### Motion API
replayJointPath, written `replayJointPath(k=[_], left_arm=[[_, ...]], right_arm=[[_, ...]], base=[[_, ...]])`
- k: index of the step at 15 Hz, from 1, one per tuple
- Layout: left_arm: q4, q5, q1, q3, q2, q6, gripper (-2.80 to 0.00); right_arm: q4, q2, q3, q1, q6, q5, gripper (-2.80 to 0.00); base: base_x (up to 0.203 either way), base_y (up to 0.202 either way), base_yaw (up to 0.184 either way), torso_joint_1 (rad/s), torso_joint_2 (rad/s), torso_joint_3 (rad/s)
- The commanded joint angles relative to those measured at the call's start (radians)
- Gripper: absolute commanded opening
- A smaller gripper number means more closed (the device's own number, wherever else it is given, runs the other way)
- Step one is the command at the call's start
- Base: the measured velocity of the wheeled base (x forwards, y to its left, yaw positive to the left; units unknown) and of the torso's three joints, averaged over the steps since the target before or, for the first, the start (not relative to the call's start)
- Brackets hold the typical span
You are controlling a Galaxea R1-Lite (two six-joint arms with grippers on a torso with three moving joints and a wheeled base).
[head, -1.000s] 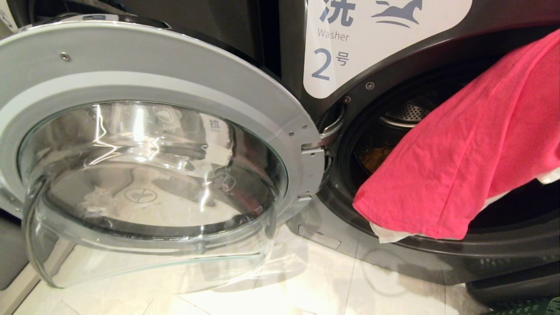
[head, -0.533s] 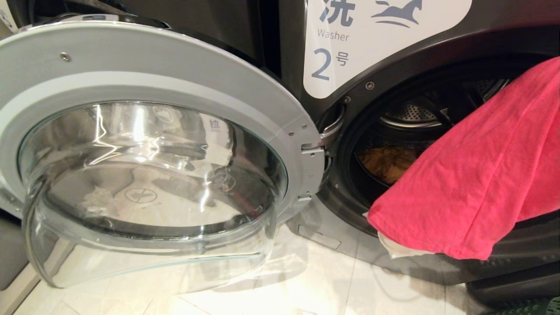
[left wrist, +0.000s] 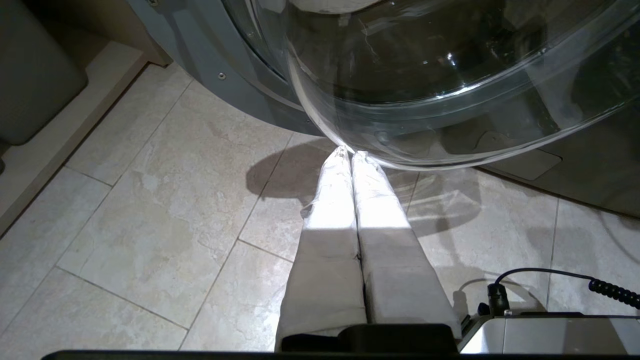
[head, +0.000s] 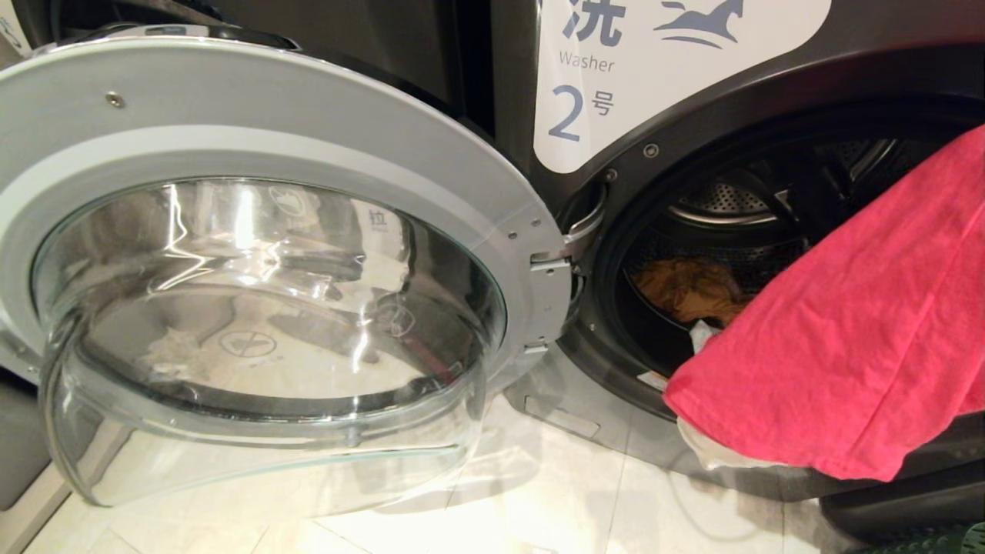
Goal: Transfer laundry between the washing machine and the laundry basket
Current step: Pick a cloth and place it into the basket
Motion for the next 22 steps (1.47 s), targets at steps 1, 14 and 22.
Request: replayJointPath(k=[1, 14, 22], left_arm=[[0.000, 0.001, 0.000, -0.001, 0.001, 0.000, -2.80], [0.000, 0.000, 0.000, 0.000, 0.001, 0.000, -2.80], [0.000, 0.000, 0.000, 0.000, 0.001, 0.000, -2.80]], right_arm=[[0.001, -0.023, 0.005, 0.002, -0.003, -0.002, -2.80], [-0.001, -0.048, 0.045, 0.100, 0.001, -0.004, -2.80], [-0.001, -0.048, 0.048, 0.100, -0.002, -0.004, -2.80]], base=[[0.000, 0.000, 0.000, 0.000, 0.00, 0.000], [0.000, 0.000, 0.000, 0.000, 0.00, 0.000], [-0.003, 0.006, -0.137, 0.002, 0.00, 0.002]])
